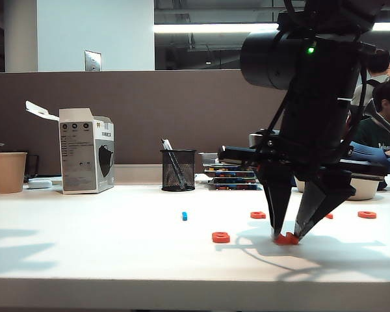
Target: Select the appropriate letters from the row of letter magnets placed on the table to arrange into the word "sun".
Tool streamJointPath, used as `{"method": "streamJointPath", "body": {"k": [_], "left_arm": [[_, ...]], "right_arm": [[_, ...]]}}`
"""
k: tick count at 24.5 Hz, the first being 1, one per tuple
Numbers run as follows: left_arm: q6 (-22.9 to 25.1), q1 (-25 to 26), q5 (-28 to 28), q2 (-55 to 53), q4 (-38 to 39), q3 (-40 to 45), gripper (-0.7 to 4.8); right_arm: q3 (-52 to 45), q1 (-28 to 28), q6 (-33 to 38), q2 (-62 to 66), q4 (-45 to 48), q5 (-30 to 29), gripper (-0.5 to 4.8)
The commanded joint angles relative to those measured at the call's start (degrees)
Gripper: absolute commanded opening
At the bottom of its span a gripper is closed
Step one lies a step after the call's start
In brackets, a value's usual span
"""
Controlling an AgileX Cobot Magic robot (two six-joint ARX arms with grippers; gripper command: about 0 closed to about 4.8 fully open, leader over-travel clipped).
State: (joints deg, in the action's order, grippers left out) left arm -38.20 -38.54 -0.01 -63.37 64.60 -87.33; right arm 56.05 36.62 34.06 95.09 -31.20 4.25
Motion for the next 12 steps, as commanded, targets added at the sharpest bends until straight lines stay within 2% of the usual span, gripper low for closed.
{"method": "streamJointPath", "body": {"k": [1,2,8,12], "left_arm": [[0.3,0.0,0.2,0.2,0.1,-0.3,-0.05],[0.3,0.0,0.2,0.2,0.1,-0.3,-0.05],[0.3,0.0,0.2,0.2,0.1,-0.3,-0.05],[0.3,0.0,0.2,0.2,0.1,-0.3,-0.05]], "right_arm": [[-0.1,0.1,0.3,0.0,0.0,-0.4,1.91],[-0.1,0.1,0.3,0.0,0.0,-0.4,2.14],[1.1,0.1,0.2,-0.2,-0.7,-0.8,2.14],[6.0,-0.1,-1.3,-0.2,-3.3,-0.7,2.16]]}}
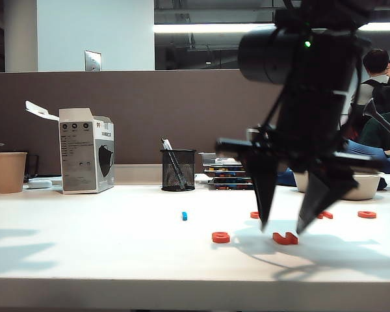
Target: Select the appropriate letters from the row of letter magnets placed on the table to arrange into the word "sun".
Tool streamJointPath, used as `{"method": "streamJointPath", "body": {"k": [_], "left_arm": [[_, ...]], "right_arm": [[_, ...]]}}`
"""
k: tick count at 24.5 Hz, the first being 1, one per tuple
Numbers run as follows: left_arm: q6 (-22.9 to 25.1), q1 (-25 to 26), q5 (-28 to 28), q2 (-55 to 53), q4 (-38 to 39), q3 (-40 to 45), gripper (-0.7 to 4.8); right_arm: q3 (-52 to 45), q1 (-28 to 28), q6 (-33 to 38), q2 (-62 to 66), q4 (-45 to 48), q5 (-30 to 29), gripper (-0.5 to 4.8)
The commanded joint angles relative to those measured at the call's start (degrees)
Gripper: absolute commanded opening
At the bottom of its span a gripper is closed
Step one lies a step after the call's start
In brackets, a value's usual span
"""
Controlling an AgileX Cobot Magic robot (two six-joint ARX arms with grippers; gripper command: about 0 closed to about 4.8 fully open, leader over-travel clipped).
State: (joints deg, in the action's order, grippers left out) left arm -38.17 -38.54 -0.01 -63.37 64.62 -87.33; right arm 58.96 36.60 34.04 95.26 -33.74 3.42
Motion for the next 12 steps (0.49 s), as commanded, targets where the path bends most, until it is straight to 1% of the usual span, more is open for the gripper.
{"method": "streamJointPath", "body": {"k": [1,3,4,5,7,12], "left_arm": [[0.2,0.0,0.2,0.2,0.1,-0.3,-0.05],[0.2,0.0,0.2,0.2,0.1,-0.3,-0.05],[0.2,0.0,0.2,0.2,0.1,-0.3,-0.05],[0.2,0.0,0.2,0.2,0.0,-0.3,-0.05],[0.2,0.0,0.2,0.2,0.0,-0.3,-0.05],[0.2,0.0,0.2,0.2,0.0,-0.3,-0.05]], "right_arm": [[4.2,-0.1,-1.8,-0.3,-1.4,0.4,2.16],[6.9,-0.1,-3.1,-0.3,-2.8,1.0,2.17],[9.2,-0.3,-4.4,-0.3,-4.1,2.7,2.29],[10.8,-1.2,-5.2,-0.3,-4.9,4.6,2.76],[11.6,-3.0,-5.7,-0.3,-5.1,5.5,3.17],[11.7,-9.4,-11.0,0.0,-5.0,5.5,3.17]]}}
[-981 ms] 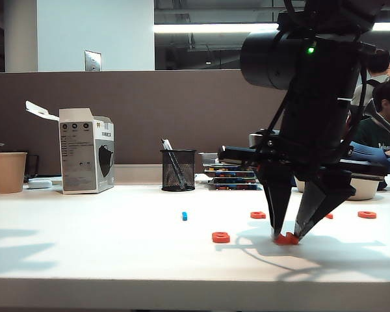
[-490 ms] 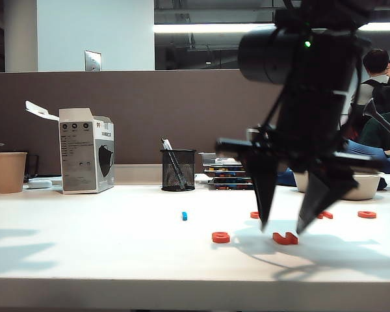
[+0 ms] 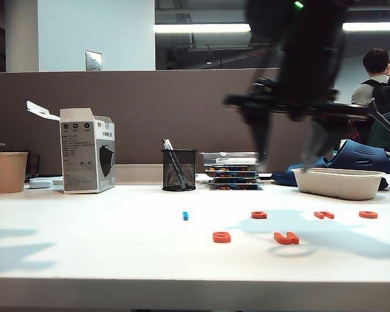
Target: Select the appropriate letters from the row of letter magnets placed on the table to arrange into the word "sun".
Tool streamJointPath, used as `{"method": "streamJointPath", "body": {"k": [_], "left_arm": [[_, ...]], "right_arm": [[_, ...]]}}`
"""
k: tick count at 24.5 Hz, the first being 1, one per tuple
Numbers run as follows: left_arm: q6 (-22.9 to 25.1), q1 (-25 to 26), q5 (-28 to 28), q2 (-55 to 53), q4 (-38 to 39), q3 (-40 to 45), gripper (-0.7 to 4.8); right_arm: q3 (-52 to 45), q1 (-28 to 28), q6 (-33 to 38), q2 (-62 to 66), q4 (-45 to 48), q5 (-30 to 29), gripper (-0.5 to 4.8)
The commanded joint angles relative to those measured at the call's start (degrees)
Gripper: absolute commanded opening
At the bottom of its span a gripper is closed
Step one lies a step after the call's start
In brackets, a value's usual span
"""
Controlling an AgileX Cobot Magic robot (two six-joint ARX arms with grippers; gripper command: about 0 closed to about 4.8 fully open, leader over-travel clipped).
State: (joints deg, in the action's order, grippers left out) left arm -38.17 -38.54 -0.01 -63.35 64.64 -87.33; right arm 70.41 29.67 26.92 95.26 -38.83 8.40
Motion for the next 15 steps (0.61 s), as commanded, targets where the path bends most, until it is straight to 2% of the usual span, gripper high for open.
{"method": "streamJointPath", "body": {"k": [1,3,6,15], "left_arm": [[0.2,0.0,0.2,0.1,0.0,-0.3,-0.05],[0.2,0.0,0.2,0.1,0.0,-0.3,-0.05],[0.2,0.0,0.2,0.1,0.0,-0.3,-0.05],[0.2,0.0,0.2,0.1,0.0,-0.3,-0.05]], "right_arm": [[0.3,-3.4,-4.9,0.2,0.2,0.5,3.17],[0.3,-7.0,-6.6,1.7,0.1,0.5,3.17],[0.4,-8.6,-6.7,3.1,0.3,-0.5,3.17],[0.5,-10.5,-7.5,7.3,4.5,-2.5,3.16]]}}
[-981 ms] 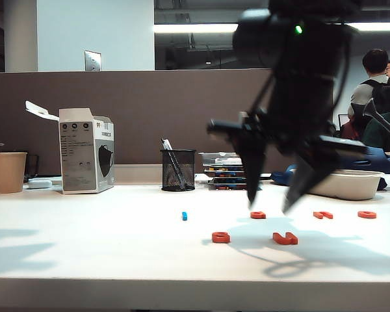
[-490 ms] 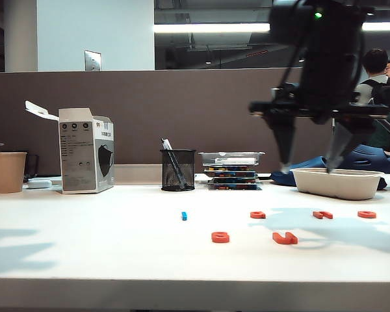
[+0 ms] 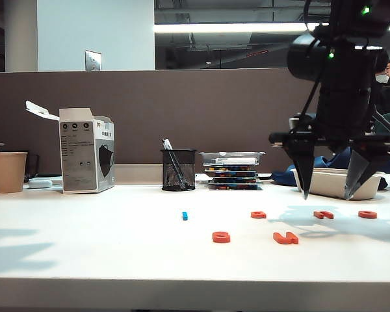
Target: Select the appropriate letters from the row of letter magnets placed on the table to arrange into the word "sun".
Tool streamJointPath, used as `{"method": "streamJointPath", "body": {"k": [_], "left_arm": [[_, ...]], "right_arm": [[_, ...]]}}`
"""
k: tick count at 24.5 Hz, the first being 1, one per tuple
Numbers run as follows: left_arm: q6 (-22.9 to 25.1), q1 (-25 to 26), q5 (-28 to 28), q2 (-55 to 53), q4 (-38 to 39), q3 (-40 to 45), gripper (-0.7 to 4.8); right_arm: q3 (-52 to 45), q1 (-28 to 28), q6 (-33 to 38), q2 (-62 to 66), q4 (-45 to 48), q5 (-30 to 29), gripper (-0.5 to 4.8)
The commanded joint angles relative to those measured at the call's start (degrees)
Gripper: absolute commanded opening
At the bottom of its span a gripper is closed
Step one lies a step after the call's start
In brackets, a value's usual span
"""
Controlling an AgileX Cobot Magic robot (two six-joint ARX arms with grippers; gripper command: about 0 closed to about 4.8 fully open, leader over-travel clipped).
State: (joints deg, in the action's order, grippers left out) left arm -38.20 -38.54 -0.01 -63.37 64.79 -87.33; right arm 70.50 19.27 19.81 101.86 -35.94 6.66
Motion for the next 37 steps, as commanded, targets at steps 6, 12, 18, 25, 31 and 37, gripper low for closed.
{"method": "streamJointPath", "body": {"k": [6,12,18,25,31,37], "left_arm": [[0.3,0.0,0.2,0.2,-0.2,-0.3,-0.05],[0.3,0.0,0.2,0.2,-0.1,-0.3,-0.05],[0.3,0.0,0.2,0.2,-0.1,-0.3,-0.05],[0.3,0.0,0.2,0.2,-0.1,-0.3,-0.05],[0.3,0.0,0.2,0.2,-0.1,-0.3,-0.05],[0.3,0.0,0.2,0.2,-0.1,-0.3,-0.05]], "right_arm": [[0.5,-0.5,-1.6,4.0,2.2,-0.8,3.16],[0.5,-0.7,-1.9,5.3,2.7,-0.8,3.15],[0.5,-0.7,-1.9,5.7,3.4,-0.8,2.91],[0.5,-0.7,-1.9,5.7,1.4,-0.9,2.63],[0.5,-0.7,-1.9,5.7,1.1,-1.5,2.02],[0.5,-0.8,-1.9,5.7,1.1,-1.5,1.56]]}}
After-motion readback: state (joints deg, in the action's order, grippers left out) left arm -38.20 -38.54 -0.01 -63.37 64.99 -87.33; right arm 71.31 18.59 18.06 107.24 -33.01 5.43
